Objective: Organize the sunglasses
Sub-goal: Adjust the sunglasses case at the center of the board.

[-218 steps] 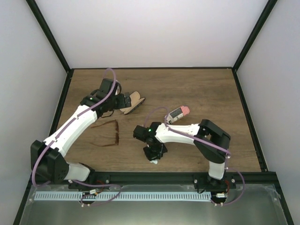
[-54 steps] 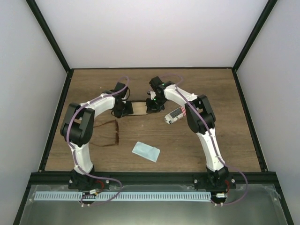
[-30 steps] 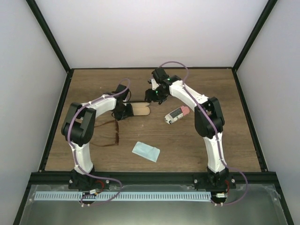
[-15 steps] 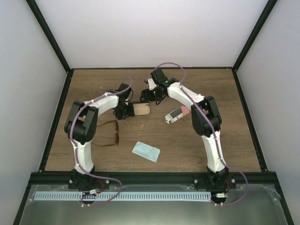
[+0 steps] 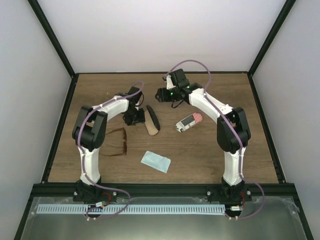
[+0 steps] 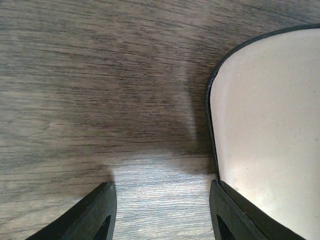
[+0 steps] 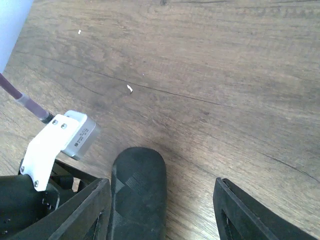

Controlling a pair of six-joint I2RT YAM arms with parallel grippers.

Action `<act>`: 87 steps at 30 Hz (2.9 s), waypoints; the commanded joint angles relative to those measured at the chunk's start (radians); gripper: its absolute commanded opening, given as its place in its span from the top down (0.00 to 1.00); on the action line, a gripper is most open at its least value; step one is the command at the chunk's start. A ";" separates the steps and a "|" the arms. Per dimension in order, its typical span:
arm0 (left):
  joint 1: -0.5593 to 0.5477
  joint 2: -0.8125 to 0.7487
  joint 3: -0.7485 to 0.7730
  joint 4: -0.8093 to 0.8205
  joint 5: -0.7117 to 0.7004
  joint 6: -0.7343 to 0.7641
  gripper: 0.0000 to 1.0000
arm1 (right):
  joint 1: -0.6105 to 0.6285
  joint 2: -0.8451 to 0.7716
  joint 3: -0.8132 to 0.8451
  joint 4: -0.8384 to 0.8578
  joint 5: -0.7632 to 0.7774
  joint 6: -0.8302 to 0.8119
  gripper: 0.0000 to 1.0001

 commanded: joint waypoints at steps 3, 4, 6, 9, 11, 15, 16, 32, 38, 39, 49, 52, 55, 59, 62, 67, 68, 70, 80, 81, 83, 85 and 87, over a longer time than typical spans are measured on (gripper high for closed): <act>-0.022 0.046 0.017 -0.058 0.032 0.028 0.47 | -0.003 -0.017 0.025 -0.014 0.015 0.017 0.40; -0.024 0.045 0.024 -0.063 0.038 0.026 0.47 | -0.003 -0.020 0.035 -0.022 0.003 0.014 0.38; -0.029 0.043 0.037 -0.067 0.052 0.022 0.47 | 0.003 -0.015 0.061 -0.058 -0.026 0.010 0.34; -0.037 0.043 0.062 -0.080 0.067 0.008 0.47 | 0.040 -0.013 0.069 -0.127 -0.008 -0.014 0.34; -0.043 0.039 0.081 -0.089 0.069 0.004 0.47 | 0.059 -0.035 0.028 -0.140 0.017 -0.015 0.34; -0.051 0.036 0.102 -0.107 0.084 -0.007 0.47 | 0.067 -0.118 -0.084 -0.130 0.057 0.003 0.35; -0.054 0.037 0.101 -0.108 0.088 -0.010 0.47 | 0.066 -0.137 -0.108 -0.126 0.065 0.003 0.35; -0.099 -0.014 0.042 -0.094 0.093 -0.055 0.46 | 0.065 -0.227 -0.158 -0.146 0.066 0.021 0.33; -0.100 -0.027 0.037 -0.090 0.096 -0.054 0.44 | 0.065 -0.289 -0.182 -0.140 0.068 0.037 0.29; -0.099 -0.034 0.042 -0.090 0.087 -0.055 0.41 | 0.064 -0.312 -0.193 -0.125 0.071 0.042 0.29; -0.099 -0.069 0.087 -0.071 0.057 -0.025 0.21 | -0.017 -0.507 -0.409 0.062 -0.132 0.196 0.59; -0.099 -0.100 0.093 -0.073 0.041 -0.006 0.21 | -0.018 -0.558 -0.435 0.035 -0.083 0.195 0.64; -0.099 -0.157 0.072 -0.070 0.009 0.021 0.21 | -0.013 -0.562 -0.438 -0.075 -0.076 0.212 0.83; -0.099 -0.250 0.003 -0.068 -0.035 0.057 0.25 | 0.073 -0.603 -0.519 -0.154 -0.055 0.280 0.99; -0.099 -0.319 -0.084 -0.047 -0.047 0.076 0.29 | 0.191 -0.609 -0.567 -0.221 0.010 0.361 0.98; -0.099 -0.377 -0.214 -0.060 -0.012 0.091 0.32 | 0.319 -0.585 -0.586 -0.356 -0.002 0.512 0.48; -0.099 -0.385 -0.243 -0.054 -0.006 0.096 0.31 | 0.332 -0.591 -0.593 -0.360 -0.024 0.541 0.39; -0.099 -0.407 -0.289 -0.039 -0.006 0.107 0.27 | 0.367 -0.624 -0.611 -0.350 -0.034 0.616 0.31; -0.098 -0.436 -0.391 -0.049 0.065 0.121 0.18 | 0.544 -0.597 -0.725 -0.259 -0.182 0.843 0.23; -0.100 -0.444 -0.407 -0.056 0.070 0.123 0.20 | 0.552 -0.589 -0.735 -0.235 -0.195 0.847 0.23; -0.099 -0.466 -0.425 -0.081 0.056 0.140 0.20 | 0.554 -0.580 -0.751 -0.217 -0.204 0.852 0.22; -0.100 -0.485 -0.439 -0.098 0.058 0.166 0.21 | 0.550 -0.580 -0.783 -0.199 -0.206 0.858 0.21; -0.100 -0.482 -0.451 -0.117 0.084 0.188 0.21 | 0.545 -0.579 -0.816 -0.167 -0.222 0.861 0.20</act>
